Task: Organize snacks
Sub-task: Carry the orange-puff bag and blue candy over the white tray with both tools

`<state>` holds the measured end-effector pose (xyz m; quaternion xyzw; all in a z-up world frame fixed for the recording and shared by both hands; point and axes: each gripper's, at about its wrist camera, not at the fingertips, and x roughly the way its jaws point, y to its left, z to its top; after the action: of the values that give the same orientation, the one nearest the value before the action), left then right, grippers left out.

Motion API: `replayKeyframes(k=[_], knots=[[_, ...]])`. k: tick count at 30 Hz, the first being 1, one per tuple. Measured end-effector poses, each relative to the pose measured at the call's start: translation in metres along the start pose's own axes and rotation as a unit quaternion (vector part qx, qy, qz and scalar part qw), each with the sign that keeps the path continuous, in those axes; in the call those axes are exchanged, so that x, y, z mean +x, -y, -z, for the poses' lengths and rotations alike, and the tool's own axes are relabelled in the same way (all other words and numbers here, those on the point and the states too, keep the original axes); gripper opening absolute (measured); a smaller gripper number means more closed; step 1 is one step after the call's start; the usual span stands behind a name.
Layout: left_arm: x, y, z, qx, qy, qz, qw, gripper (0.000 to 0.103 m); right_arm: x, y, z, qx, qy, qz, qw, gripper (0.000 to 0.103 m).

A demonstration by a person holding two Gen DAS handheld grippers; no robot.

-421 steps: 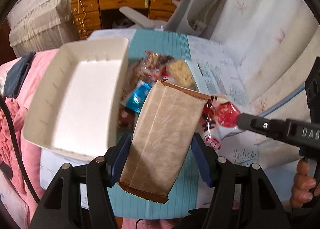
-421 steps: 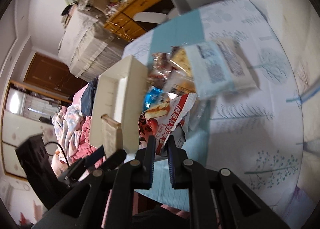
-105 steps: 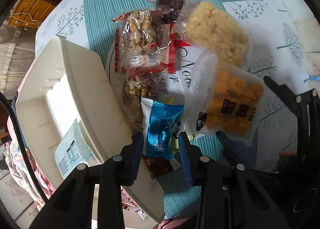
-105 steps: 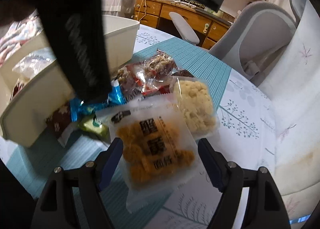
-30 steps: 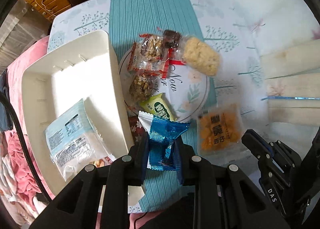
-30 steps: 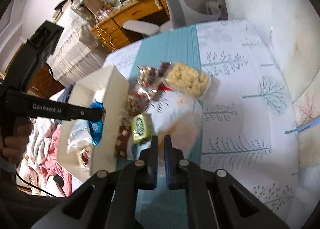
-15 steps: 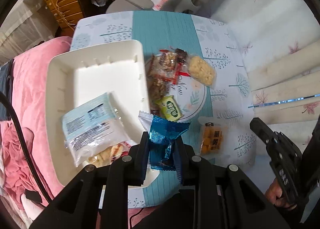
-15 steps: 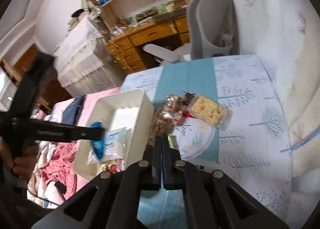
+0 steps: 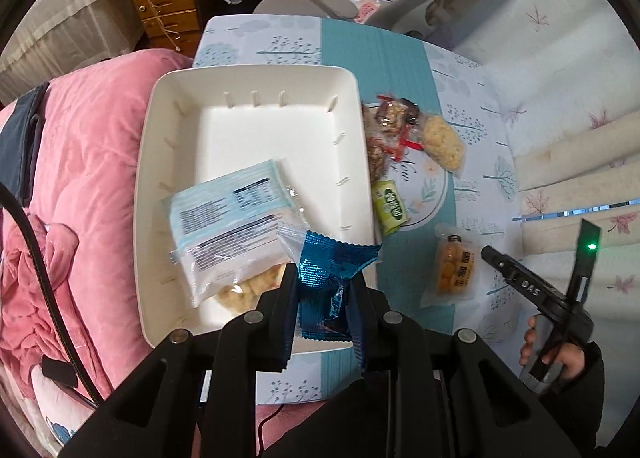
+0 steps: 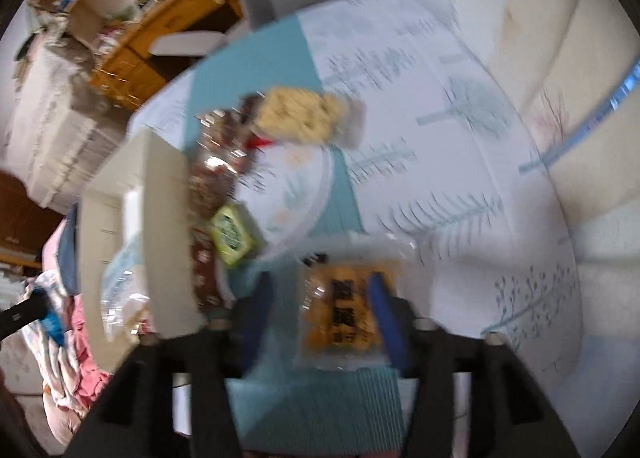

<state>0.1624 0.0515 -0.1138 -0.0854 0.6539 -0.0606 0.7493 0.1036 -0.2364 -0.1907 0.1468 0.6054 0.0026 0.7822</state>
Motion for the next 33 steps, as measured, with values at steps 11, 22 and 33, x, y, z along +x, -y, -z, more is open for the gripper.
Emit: replayKeyframes(k=[11,22,33], knots=[[0.001,-0.042,0.006,-0.016,-0.006,-0.005,0.9998,0.021,0.069,0.001,0.020,0.016,-0.081,0.088,0.993,0.085],[0.006,-0.082,0.008,-0.021,-0.017,-0.006,0.9996,0.021,0.084,0.010,0.031,0.088,-0.066,0.095,0.989,0.082],[0.020,-0.105,0.011,-0.016,-0.033,0.006,0.9993,0.021,0.041,-0.012,0.035,0.087,-0.017,0.074,0.993,0.072]])
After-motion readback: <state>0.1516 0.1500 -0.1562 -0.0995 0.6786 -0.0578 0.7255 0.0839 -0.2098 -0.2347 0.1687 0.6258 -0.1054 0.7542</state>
